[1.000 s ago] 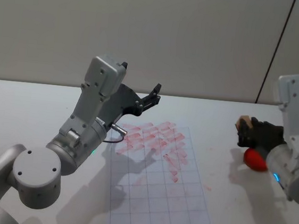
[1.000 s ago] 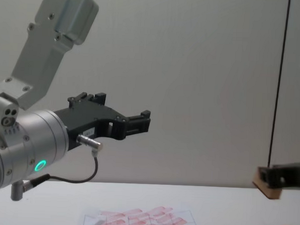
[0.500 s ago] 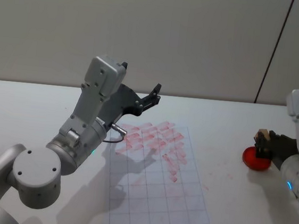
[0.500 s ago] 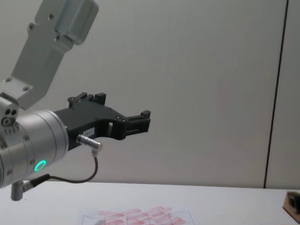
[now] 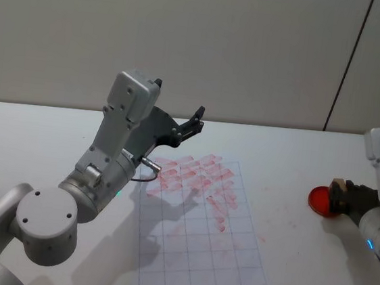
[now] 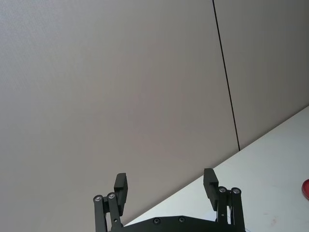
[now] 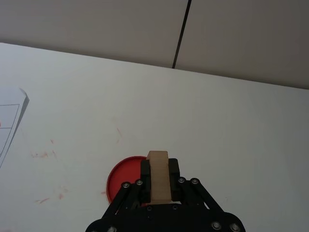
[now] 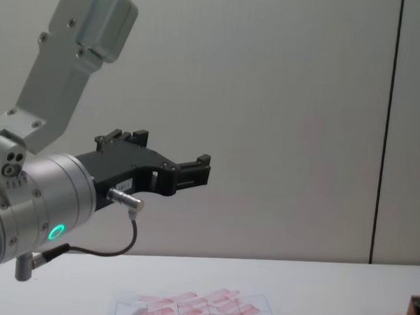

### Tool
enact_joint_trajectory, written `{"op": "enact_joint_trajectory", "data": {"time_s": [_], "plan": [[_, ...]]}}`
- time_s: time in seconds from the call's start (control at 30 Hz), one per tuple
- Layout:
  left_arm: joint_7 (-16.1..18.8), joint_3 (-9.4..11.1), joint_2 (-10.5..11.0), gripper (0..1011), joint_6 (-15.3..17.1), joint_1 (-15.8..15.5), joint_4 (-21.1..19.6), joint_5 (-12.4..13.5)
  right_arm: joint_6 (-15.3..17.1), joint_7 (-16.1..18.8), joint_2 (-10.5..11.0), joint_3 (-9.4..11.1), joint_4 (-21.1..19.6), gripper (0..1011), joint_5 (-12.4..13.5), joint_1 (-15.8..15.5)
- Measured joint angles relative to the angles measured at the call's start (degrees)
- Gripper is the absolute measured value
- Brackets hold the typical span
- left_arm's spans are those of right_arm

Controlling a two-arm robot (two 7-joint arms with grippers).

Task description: Use the one hand to pick up the stamp and affix it onto the A4 paper.

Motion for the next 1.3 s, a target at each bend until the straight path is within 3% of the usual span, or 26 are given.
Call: {"op": "enact_joint_trajectory", "data": {"time_s": [0.17, 0.27, 0.53, 0.7, 1.03, 1.3], "plan": [[0.00, 0.00, 0.00, 1001, 0.00, 0.00, 0.00, 0.00, -0.94, 0.40, 0.00, 0.10, 0.78, 209, -0.07, 0.06], [0.00, 0.00, 0.00, 1001, 0.00, 0.00, 0.00, 0.00, -1.55, 0.62, -0.01, 0.13, 1.06, 263, -0.14, 0.06], [0.00, 0.00, 0.00, 1001, 0.00, 0.00, 0.00, 0.00, -2.94, 0.95, 0.01, 0.22, 0.63, 505, -0.35, -0.27], [0.00, 0.00, 0.00, 1001, 0.00, 0.00, 0.00, 0.00, -4.21, 1.00, 0.21, 0.39, -1.35, 706, -0.39, -0.96], [0.00, 0.00, 0.00, 1001, 0.00, 0.00, 0.00, 0.00, -8.14, 0.93, 1.01, 0.99, -6.00, 984, -0.21, -2.85], [0.00, 0.00, 0.00, 1001, 0.00, 0.00, 0.00, 0.00, -13.10, 1.05, 2.10, 1.75, -9.22, 1001, 0.03, -4.74]]}}
